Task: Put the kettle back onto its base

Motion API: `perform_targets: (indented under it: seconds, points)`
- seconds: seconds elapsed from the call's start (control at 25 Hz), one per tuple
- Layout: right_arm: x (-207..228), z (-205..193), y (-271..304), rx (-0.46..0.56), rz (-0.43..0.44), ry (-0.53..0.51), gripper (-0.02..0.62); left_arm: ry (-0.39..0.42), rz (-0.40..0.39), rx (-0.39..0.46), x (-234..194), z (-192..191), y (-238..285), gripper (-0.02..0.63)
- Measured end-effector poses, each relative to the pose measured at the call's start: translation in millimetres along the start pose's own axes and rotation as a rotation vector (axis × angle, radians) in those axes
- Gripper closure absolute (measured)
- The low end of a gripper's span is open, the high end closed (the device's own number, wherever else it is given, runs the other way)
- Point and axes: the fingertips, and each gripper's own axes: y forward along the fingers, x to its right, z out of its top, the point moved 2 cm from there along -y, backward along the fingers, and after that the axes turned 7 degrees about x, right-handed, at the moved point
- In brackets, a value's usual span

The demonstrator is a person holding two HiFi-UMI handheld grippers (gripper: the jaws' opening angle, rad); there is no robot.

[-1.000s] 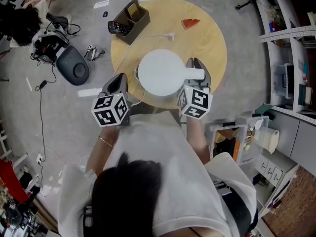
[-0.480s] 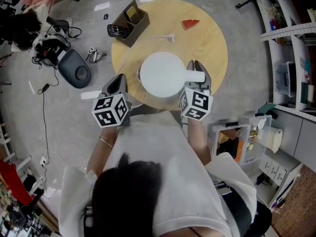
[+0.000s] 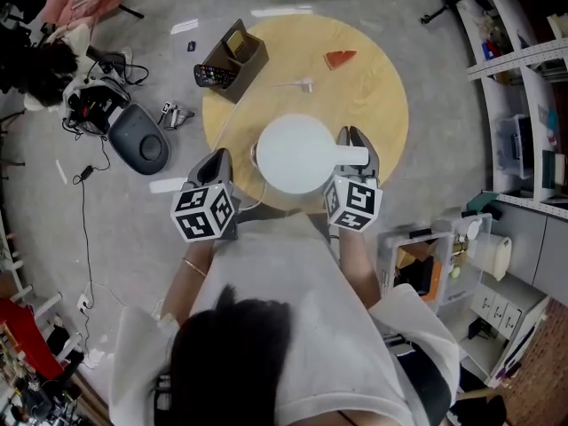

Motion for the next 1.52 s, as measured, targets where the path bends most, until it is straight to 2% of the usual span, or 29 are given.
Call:
perform_targets:
  seconds: [0.68, 0.84, 0.96, 1.2, 1.52]
  points:
    - [-2.0, -5.2, -2.9, 0.030, 0.023, -0.015, 0.541, -0.007, -0.032, 0.002, 6.9, 3.7, 11.2, 0.580]
    - [-2.2, -5.5, -1.6, 0.028, 0.050, 0.016, 0.541, -0.012, -0.035, 0.002, 9.9, 3.3, 13.4, 0.580]
    - [-3.1, -7.7, -0.5, 0.021, 0.078, 0.035, 0.503, -0.022, -0.034, -0.003, 11.1, 0.8, 14.6, 0.580]
    - [0.5, -18.5, -6.0, -0.060, 0.122, 0.022, 0.363, -0.038, -0.043, 0.001, 17.3, 1.1, 18.4, 0.580]
    - [-0.9, -18.8, -27.5, -0.100, 0.146, 0.008, 0.347, -0.017, -0.068, 0.019, 28.2, 8.4, 23.5, 0.580]
